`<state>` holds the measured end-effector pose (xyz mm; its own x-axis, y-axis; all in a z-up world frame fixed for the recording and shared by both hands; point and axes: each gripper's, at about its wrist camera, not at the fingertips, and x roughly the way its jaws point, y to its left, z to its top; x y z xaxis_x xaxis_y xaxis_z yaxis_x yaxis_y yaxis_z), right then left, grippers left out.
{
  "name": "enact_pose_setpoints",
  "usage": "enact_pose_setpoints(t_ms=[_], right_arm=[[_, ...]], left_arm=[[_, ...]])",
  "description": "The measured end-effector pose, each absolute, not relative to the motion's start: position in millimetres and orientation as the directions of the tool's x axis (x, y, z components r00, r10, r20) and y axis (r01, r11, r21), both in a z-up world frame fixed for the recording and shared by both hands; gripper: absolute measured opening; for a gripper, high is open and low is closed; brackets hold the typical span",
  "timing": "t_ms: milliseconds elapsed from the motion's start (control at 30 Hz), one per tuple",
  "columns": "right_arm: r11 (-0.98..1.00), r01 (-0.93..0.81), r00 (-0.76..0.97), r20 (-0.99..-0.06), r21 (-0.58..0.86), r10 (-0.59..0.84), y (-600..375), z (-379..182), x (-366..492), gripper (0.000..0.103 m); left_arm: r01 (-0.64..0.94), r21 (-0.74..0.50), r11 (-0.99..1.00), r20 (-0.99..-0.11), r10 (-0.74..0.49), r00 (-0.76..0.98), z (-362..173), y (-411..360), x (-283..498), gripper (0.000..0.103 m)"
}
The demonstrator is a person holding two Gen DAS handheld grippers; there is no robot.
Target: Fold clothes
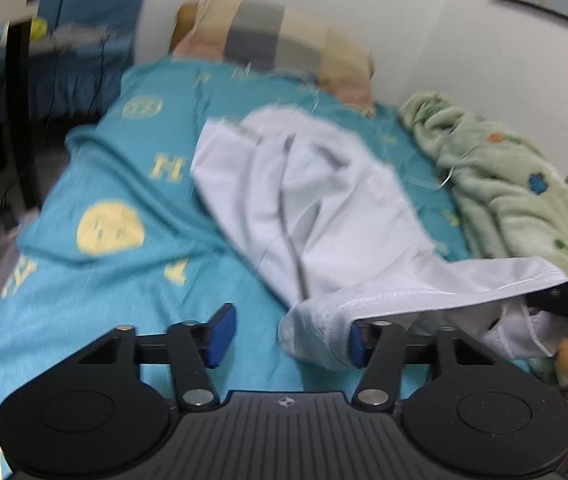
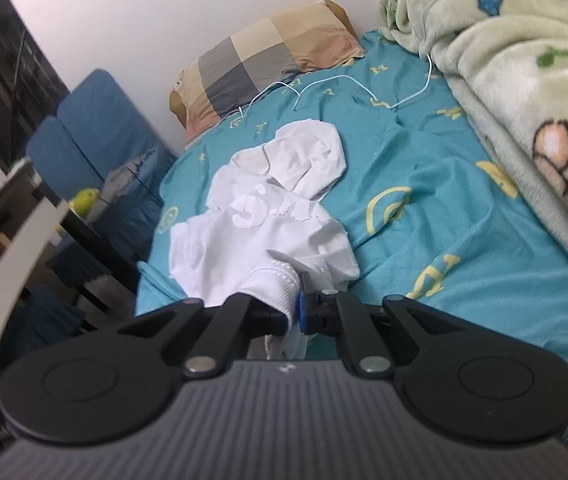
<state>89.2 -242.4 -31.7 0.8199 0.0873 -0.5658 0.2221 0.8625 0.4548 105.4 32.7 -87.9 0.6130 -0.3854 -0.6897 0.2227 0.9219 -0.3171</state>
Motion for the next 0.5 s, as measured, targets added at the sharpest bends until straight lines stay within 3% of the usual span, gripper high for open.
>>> enact_pose_setpoints(t_ms=[33, 67, 200, 333, 500], right_arm=[[0.873, 0.224, 0.815, -0.574, 0.433, 0.076, -240, -33, 89, 0.008], [0.882, 0.231, 0.807, -0.588, 0.411, 0.063, -238, -35, 90, 0.009], [0.871, 0.298, 0.744, -0.667, 0.39, 0.044, -241, -56, 94, 0.012], [0.854, 0.332, 0.698, -0.714, 0.4, 0.063, -242, -74, 96, 0.038], [0.855, 0.288, 0.708, -0.697, 0.432, 0.113, -231, -74, 89, 0.05]], left_arm=[[0.216, -0.335, 0.917, -0.692, -0.395, 0.604, -90, 33, 108, 0.018], [0.209, -0.35, 0.913, -0.689, -0.402, 0.603, -91, 34, 111, 0.01], [0.186, -0.412, 0.892, -0.583, -0.415, 0.699, -72, 47, 105, 0.005], [0.211, -0.453, 0.866, -0.421, -0.416, 0.806, -39, 60, 93, 0.004], [0.236, -0.49, 0.839, -0.264, -0.401, 0.877, -11, 73, 78, 0.004]])
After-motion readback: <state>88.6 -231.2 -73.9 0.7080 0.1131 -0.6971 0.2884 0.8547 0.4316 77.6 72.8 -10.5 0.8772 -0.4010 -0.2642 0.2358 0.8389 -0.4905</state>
